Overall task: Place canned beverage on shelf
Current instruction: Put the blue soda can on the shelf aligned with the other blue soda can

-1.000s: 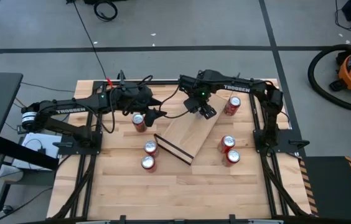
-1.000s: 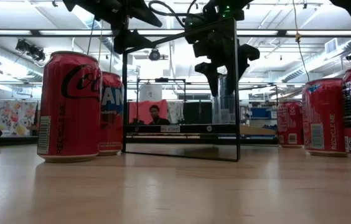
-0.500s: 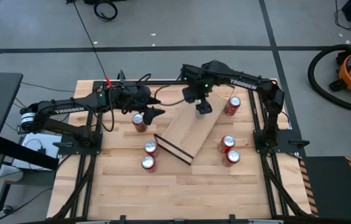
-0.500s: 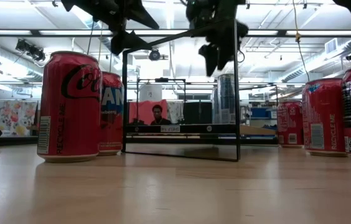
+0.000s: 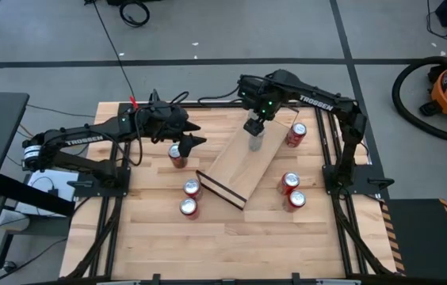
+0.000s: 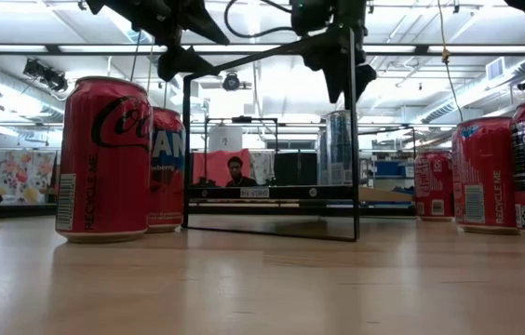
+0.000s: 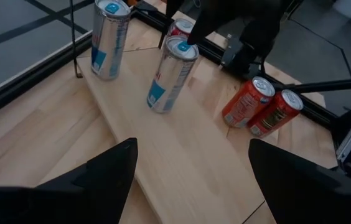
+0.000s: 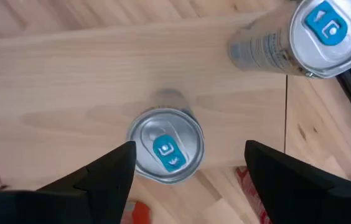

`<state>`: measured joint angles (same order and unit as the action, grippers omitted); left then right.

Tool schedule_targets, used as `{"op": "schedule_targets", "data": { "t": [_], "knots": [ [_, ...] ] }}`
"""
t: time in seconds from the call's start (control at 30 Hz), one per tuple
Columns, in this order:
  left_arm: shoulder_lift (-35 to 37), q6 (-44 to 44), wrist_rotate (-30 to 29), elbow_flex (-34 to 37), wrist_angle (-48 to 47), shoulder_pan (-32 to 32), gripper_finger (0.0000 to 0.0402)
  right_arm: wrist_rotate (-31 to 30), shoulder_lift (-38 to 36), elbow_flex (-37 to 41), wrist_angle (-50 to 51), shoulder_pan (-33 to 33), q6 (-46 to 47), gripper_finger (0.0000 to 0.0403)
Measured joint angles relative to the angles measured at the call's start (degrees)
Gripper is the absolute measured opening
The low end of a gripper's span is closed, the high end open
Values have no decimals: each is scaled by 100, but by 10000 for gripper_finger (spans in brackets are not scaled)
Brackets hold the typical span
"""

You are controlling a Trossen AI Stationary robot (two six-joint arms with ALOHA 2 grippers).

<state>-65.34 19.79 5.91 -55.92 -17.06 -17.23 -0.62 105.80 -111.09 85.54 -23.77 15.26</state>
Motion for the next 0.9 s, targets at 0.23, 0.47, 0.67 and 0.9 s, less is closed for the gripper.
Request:
{"op": "schedule_targets", "data": {
  "t": [0.23, 0.47, 0.67, 0.9],
  "knots": [
    [0, 0, 0, 0, 5, 2, 318, -1, 0, 10, -245, 173, 216, 310],
    [0, 0, 0, 0, 2, 2, 318, -72, -5, 492, -451, 169, 279, 309],
    [0, 7, 0, 0, -5, 2, 318, 102, -15, 881, -767, 280, 325, 309],
    [4, 7, -1, 0, -44, 4, 318, 98, 0, 995, -752, 191, 191, 309]
  ]
}}
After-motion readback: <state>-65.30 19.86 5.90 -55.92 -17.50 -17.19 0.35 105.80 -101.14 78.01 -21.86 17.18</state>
